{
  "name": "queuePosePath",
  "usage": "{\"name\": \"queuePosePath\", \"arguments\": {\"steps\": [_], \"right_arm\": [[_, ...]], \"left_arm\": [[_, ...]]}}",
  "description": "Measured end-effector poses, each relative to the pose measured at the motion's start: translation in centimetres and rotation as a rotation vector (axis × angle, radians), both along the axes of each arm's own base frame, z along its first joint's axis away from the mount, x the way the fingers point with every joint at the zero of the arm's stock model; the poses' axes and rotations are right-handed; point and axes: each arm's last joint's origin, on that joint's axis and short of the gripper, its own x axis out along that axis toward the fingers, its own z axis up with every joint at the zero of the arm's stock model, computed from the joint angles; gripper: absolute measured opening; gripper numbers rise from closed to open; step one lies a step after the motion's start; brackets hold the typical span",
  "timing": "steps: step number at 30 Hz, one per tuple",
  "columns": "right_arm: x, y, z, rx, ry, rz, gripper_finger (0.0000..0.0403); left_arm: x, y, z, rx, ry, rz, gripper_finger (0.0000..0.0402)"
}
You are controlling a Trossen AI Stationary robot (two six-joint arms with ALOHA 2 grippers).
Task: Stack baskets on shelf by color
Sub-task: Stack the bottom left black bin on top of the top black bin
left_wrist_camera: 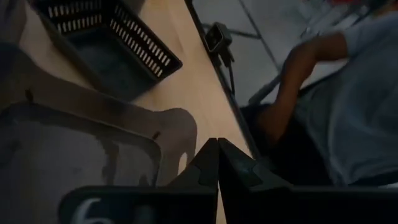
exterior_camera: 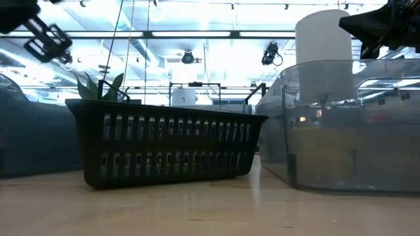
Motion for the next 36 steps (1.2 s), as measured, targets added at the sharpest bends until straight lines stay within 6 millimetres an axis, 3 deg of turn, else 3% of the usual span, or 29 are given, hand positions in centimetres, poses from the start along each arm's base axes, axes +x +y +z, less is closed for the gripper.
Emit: {"name": "queuePosePath", "arguments": {"steps": [10,25,36], "right_arm": [[0.0,0.0,0.0,0.000,0.000,0.000,0.0016],[0.0,0.0,0.0,0.000,0.000,0.000,0.0016],[0.0,0.0,0.0,0.000,0.000,0.000,0.0016]], "left_arm": [[1.3,-3.9,1.1,0.290,0.078,0.013,0.0042],[5.1,-9.2,1.7,0.592,0.463,-0.028,0.0172],[7.5,-11.6,-0.6,0.675,0.583,-0.101,0.0182]]}}
